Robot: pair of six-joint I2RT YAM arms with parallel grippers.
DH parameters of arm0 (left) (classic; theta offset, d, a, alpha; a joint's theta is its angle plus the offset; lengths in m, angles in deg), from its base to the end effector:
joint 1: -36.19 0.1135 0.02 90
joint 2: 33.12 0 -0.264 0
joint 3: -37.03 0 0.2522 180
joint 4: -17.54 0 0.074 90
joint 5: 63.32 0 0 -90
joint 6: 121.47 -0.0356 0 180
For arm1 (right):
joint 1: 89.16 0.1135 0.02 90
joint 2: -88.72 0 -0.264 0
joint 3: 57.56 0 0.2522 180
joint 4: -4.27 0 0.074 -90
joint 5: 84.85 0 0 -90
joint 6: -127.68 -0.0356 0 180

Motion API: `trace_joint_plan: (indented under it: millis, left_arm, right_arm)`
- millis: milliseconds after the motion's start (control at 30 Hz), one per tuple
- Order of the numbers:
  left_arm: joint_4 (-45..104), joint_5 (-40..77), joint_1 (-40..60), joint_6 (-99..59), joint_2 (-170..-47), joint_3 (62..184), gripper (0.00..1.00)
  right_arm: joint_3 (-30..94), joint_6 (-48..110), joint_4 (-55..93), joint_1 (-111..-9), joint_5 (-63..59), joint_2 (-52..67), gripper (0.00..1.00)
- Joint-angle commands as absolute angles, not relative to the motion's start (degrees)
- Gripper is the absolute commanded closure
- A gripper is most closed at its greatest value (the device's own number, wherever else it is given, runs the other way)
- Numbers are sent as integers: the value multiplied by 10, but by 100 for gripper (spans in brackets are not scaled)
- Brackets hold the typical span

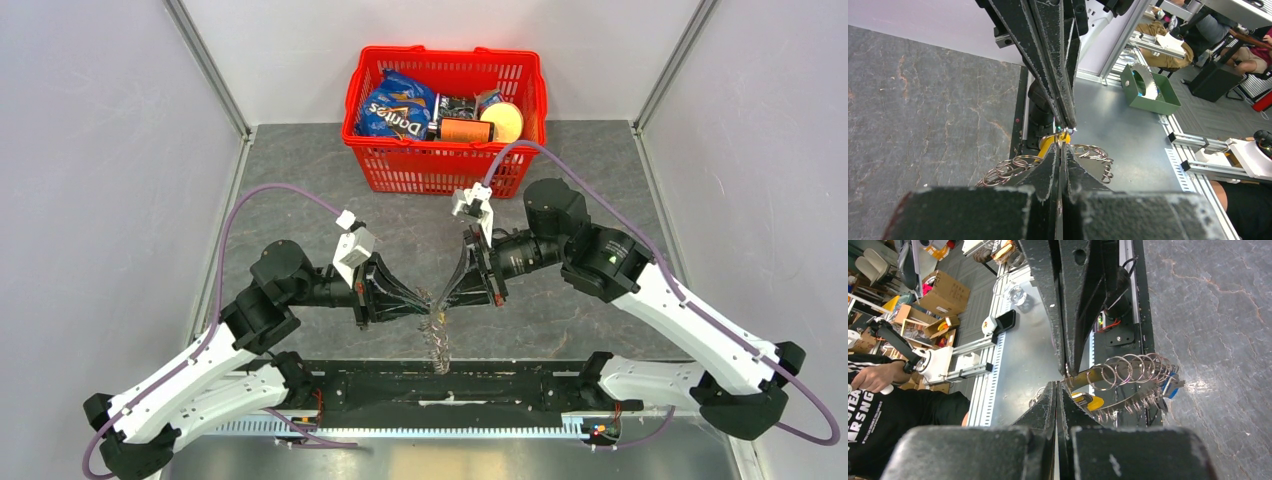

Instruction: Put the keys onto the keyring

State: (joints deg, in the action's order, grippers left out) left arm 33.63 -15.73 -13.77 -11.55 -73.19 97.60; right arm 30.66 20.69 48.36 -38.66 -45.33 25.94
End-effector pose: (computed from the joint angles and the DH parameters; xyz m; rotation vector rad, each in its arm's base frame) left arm 0.0808 -0.1335 0.3795 1.0539 1.3609 -1.4869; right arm 0.1178 0.1861 0.4257 -1.2275 1.7238 1.5851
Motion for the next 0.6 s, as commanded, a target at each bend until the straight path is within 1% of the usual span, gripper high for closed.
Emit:
trace_joint_plan:
  millis: [0, 567]
  left_arm:
    - [291, -167, -137, -103, -724, 988, 98]
    - [288, -178, -137, -104, -719, 984, 98]
  right_arm:
    - [344, 203, 458, -380, -432, 255, 100]
    - [350, 184, 436, -373, -414, 246, 100]
